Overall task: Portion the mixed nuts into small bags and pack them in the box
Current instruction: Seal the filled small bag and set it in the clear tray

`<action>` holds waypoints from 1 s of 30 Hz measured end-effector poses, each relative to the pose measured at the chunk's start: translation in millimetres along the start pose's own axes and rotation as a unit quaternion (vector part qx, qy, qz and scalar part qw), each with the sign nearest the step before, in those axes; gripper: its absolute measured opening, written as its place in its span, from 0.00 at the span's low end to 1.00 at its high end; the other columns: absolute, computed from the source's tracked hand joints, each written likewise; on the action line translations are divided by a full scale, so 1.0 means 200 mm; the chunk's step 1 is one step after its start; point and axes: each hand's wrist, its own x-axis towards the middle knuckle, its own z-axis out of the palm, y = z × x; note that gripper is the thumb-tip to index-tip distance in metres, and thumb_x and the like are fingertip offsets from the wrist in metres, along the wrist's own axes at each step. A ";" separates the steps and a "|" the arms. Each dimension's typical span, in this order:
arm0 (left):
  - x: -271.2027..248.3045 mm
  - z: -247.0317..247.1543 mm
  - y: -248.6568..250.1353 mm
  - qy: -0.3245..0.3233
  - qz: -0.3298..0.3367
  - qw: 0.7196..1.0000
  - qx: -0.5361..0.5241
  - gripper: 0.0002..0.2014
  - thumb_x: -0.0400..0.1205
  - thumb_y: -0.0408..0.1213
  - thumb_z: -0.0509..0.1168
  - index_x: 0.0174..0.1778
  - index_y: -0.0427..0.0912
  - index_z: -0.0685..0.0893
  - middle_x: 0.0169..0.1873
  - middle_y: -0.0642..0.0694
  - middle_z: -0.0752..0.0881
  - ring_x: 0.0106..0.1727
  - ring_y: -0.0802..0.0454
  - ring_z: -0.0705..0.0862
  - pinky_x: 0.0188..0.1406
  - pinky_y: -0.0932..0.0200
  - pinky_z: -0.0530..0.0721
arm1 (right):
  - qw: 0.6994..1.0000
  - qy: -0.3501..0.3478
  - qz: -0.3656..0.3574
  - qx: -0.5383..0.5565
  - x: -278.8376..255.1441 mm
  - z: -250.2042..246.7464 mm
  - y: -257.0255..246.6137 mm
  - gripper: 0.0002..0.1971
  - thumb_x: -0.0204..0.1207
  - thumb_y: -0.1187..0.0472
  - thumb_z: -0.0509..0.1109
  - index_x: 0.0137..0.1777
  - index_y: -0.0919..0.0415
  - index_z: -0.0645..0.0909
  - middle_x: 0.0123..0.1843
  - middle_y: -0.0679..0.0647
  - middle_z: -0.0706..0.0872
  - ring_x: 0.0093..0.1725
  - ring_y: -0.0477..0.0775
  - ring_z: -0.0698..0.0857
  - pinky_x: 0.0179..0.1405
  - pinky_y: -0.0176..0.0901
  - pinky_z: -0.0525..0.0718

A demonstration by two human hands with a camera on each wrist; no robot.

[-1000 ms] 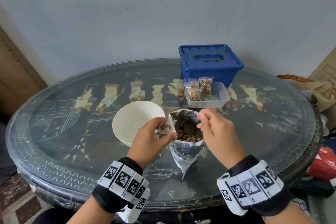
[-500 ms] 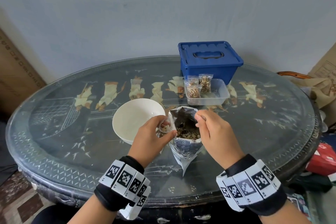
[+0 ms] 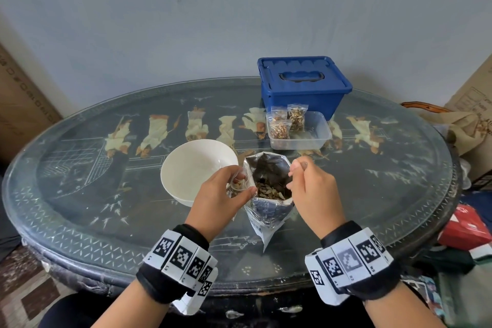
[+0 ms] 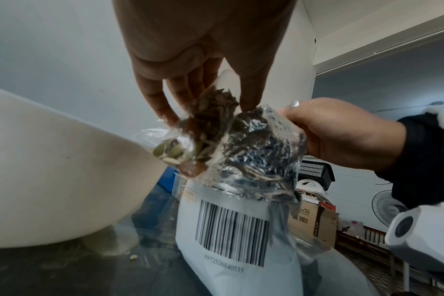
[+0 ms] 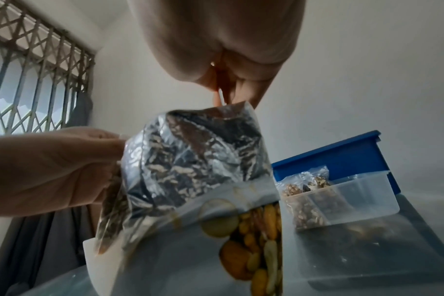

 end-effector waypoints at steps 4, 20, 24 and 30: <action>0.00 0.00 0.00 -0.001 0.000 1.000 0.005 0.20 0.74 0.44 0.73 0.60 0.44 0.79 0.51 0.52 0.85 0.52 0.57 0.82 0.44 0.81 0.72 | 0.996 0.018 0.075 0.053 0.01 -0.02 -0.02 0.13 0.83 0.61 0.54 0.39 0.63 0.74 0.28 0.57 0.85 0.27 0.44 0.84 0.31 0.43 0.83; 0.00 -0.03 -0.01 0.001 -0.001 1.000 0.018 0.21 0.73 0.43 0.73 0.61 0.42 0.80 0.52 0.49 0.85 0.52 0.54 0.82 0.52 0.69 0.74 | 0.911 0.080 0.290 0.283 0.05 -0.10 -0.06 0.14 0.85 0.64 0.53 0.38 0.60 0.73 0.37 0.62 0.86 0.27 0.51 0.88 0.25 0.36 0.85; 0.01 -0.03 0.00 -0.001 0.003 1.000 0.018 0.21 0.73 0.42 0.74 0.60 0.41 0.80 0.49 0.50 0.85 0.50 0.55 0.81 0.48 0.77 0.72 | 0.896 0.095 0.306 0.308 0.06 -0.13 -0.05 0.14 0.85 0.65 0.53 0.39 0.60 0.74 0.37 0.63 0.86 0.27 0.53 0.88 0.26 0.38 0.86; 0.05 -0.06 0.02 -0.012 0.016 0.999 0.040 0.23 0.72 0.42 0.75 0.62 0.40 0.81 0.50 0.49 0.85 0.50 0.57 0.79 0.47 0.75 0.69 | 0.894 0.130 0.288 0.316 0.11 -0.22 -0.04 0.14 0.85 0.64 0.52 0.39 0.61 0.73 0.33 0.61 0.85 0.24 0.52 0.87 0.24 0.38 0.85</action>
